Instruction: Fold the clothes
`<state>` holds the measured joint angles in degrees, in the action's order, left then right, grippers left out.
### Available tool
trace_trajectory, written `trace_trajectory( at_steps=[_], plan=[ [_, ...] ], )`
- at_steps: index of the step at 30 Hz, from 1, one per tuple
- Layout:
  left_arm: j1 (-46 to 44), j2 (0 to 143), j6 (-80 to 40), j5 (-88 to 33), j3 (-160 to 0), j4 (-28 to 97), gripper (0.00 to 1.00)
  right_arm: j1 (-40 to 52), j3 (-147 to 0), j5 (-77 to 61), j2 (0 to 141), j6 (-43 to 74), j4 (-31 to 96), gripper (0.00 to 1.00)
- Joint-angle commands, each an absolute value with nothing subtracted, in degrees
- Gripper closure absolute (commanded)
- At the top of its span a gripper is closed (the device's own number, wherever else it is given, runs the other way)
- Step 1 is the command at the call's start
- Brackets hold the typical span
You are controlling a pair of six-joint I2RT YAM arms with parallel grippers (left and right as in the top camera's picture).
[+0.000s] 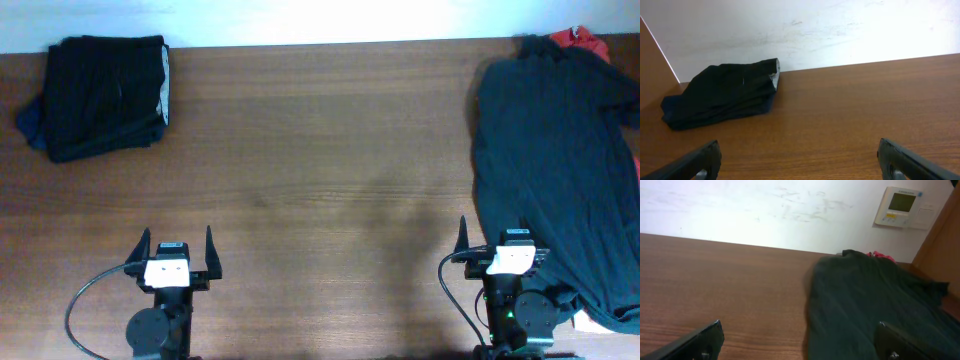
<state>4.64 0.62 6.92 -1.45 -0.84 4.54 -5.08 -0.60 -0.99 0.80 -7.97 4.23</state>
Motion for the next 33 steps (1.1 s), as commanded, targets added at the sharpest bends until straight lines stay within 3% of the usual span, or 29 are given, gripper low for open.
trace_trajectory(
  at_steps=[1,22,24,27,33],
  plan=[
    [4.78,0.34,7.84,-1.67,-0.49,4.62,0.01,-4.78,-0.32,-0.78,0.32,-8.05,4.49,0.01],
    [4.78,0.69,7.84,-1.69,-0.49,4.6,0.01,-4.78,-0.32,-2.31,0.32,-7.99,3.16,0.01],
    [4.78,0.69,7.84,-1.67,-0.49,4.62,0.01,-4.78,-0.32,-17.1,0.3,-8.01,-0.38,0.01],
    [4.78,0.69,7.84,-1.69,-0.49,4.62,0.01,-4.78,-0.32,-52.07,0.3,-8.1,-8.32,0.01],
    [4.78,0.69,7.84,-1.69,-0.49,4.6,0.01,-4.86,-0.32,-56.8,0.32,-8.03,-14.92,0.01]
  ],
)
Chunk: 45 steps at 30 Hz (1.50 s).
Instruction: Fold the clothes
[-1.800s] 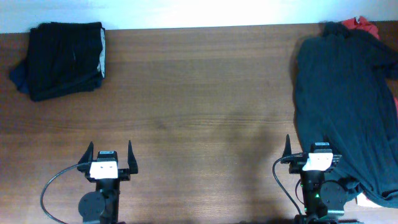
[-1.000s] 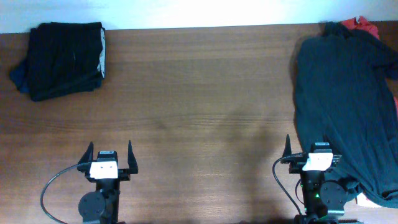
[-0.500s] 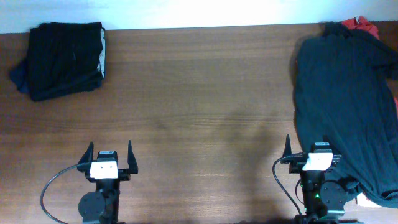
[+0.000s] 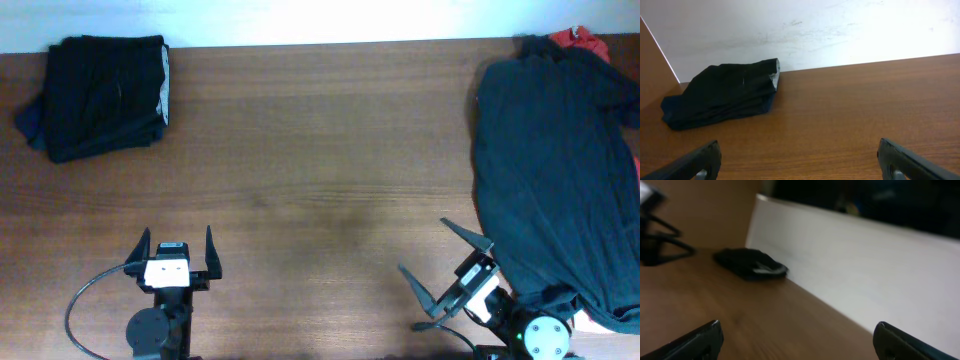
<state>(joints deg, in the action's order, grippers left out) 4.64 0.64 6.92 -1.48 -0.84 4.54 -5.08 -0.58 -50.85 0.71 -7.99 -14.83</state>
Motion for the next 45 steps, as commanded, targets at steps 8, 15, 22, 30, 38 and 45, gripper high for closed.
trace_trajectory(
  at_steps=[8,15,22,30,38,45],
  plan=[
    [4.78,0.69,7.81,-1.67,-0.49,4.62,0.01,-4.89,-1.04,-28.47,0.43,-1.93,-16.56,0.01],
    [4.78,0.69,7.84,-1.67,-0.49,4.6,0.01,-4.89,-11.18,-8.54,8.01,-0.58,-16.32,0.01],
    [4.78,0.69,7.84,-1.67,-0.49,4.6,0.01,-4.89,-35.62,-8.54,38.85,-9.08,-11.46,0.01],
    [4.78,0.69,7.84,-1.67,-0.49,4.62,0.01,-4.93,-72.58,-13.19,77.52,-14.5,26.98,0.01],
    [4.78,0.69,7.84,-1.67,-0.49,4.62,0.01,-5.19,-102.5,4.8,106.87,-11.53,41.87,0.01],
    [4.78,0.69,7.84,-1.67,-0.49,4.6,0.0,-7.2,-105.73,5.82,115.87,-10.41,42.54,0.07]
  ],
)
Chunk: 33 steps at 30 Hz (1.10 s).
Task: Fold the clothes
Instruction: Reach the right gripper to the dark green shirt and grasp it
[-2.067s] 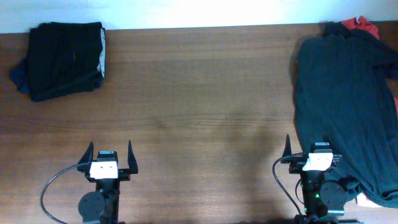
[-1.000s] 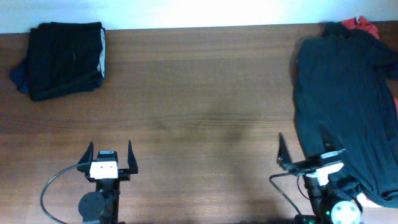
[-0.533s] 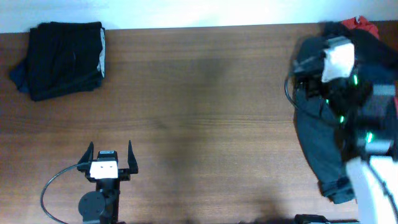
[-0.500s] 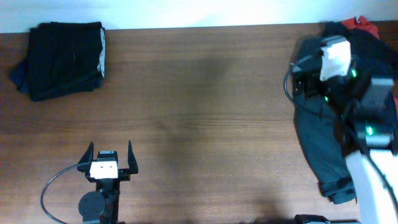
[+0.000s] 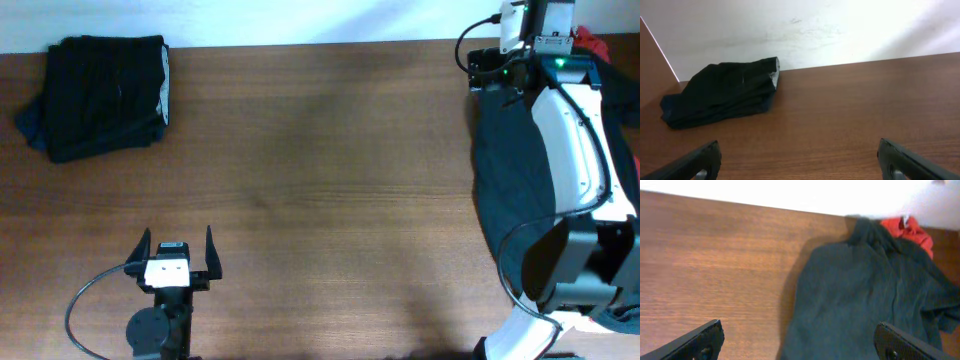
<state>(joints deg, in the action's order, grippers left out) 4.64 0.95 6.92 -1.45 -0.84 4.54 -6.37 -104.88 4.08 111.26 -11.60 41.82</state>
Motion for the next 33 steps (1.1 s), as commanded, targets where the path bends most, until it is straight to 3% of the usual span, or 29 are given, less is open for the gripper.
trace_trajectory(
  at_steps=[1,8,12,17,21,27,33],
  plan=[
    [4.78,0.69,7.84,-1.67,-0.49,4.62,0.01,-7.11,-105.73,5.85,117.19,-10.41,42.72,0.11],
    [4.78,0.69,7.81,-1.67,-0.49,4.62,0.01,-6.83,-105.71,9.91,127.63,-6.74,41.34,0.15],
    [4.78,0.69,7.84,-1.67,-0.49,4.6,0.01,-6.83,-105.71,9.74,130.19,-6.52,40.12,0.39],
    [4.78,0.69,7.84,-1.69,-0.49,4.6,0.01,-6.83,-105.71,9.72,131.63,-6.5,39.42,0.4],
    [4.78,0.69,7.84,-1.69,-0.49,4.62,0.01,-6.83,-105.67,9.74,131.63,-6.5,39.4,0.51],
    [4.78,0.69,7.84,-1.69,-0.49,4.6,0.01,-6.83,-105.45,10.46,131.63,-6.5,40.07,0.53],
    [4.78,0.69,7.84,-1.67,-0.49,4.6,0.01,-6.83,-105.45,14.22,131.63,-5.26,40.32,0.77]
  ],
)
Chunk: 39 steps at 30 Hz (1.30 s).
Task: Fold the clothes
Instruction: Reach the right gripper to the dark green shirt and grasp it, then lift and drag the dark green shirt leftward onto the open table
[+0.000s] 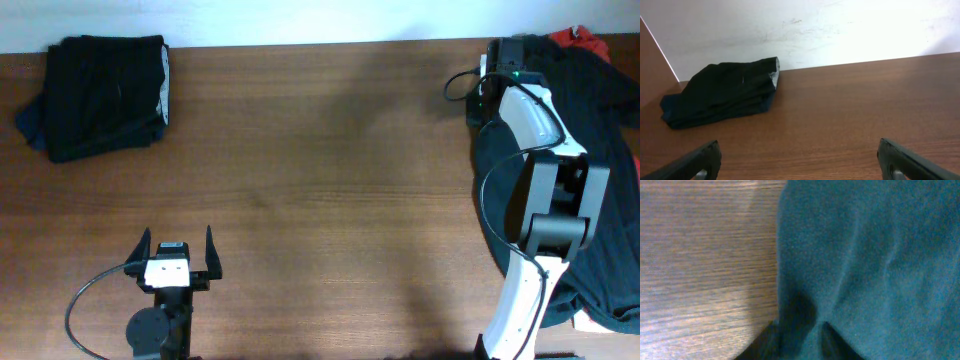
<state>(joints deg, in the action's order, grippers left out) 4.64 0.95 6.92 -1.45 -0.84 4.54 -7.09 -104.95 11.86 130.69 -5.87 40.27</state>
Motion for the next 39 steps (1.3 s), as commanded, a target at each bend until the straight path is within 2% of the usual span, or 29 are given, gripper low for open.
trace_trajectory(
  at_steps=[1,2,4,10,18,23,26,32,33,34,35,36,37,39],
  plan=[
    [4.78,0.69,7.84,-1.67,-0.49,4.6,0.01,-6.83,-105.45,14.22,131.63,-5.26,40.32,0.82],
    [4.78,0.69,7.84,-1.67,-0.49,4.62,0.01,-6.83,-105.45,14.24,131.63,-5.28,40.29,0.9],
    [4.78,0.69,7.84,-1.69,-0.49,4.62,0.01,-6.83,-105.45,14.26,131.63,-5.28,40.29,0.96],
    [4.78,0.69,7.84,-1.67,-0.49,4.62,0.01,-6.66,-111.53,18.33,129.16,-5.23,45.34,0.96],
    [4.78,0.69,7.84,-1.67,-0.49,4.6,0.01,-4.75,-140.97,18.72,123.9,-3.99,64.97,0.96],
    [4.78,0.69,7.84,-1.67,-0.49,4.62,0.01,4.91,-160.22,18.68,123.13,-3.99,73.32,0.96],
    [4.78,0.69,7.84,-1.67,-0.49,4.62,0.01,12.67,-165.82,16.23,123.13,-3.99,75.02,0.96],
    [4.78,0.69,7.84,-1.67,-0.49,4.62,0.01,32.25,-165.1,-5.43,127.72,-3.92,74.59,0.95],
    [4.78,0.69,7.84,-1.69,-0.49,4.62,0.01,35.83,-165.1,-7.16,129.64,-3.38,74.52,0.91],
    [4.78,0.69,7.84,-1.67,-0.49,4.62,0.01,38.74,-165.1,-6.87,131.07,-2.66,74.41,0.72],
    [4.78,0.69,7.84,-1.69,-0.49,4.62,0.01,41.15,-165.1,-6.46,132.03,-2.68,74.41,0.45],
    [4.78,0.69,7.84,-1.67,-0.49,4.6,0.01,42.41,-165.12,-3.99,132.18,-2.68,74.41,0.35],
    [4.78,0.69,7.84,-1.67,-0.49,4.62,0.01,43.44,-165.36,2.63,131.7,-2.66,74.41,0.05],
    [4.78,0.69,7.84,-1.67,-0.49,4.6,0.01,43.42,-165.66,10.7,130.17,-2.42,74.78,0.01]
  ],
)
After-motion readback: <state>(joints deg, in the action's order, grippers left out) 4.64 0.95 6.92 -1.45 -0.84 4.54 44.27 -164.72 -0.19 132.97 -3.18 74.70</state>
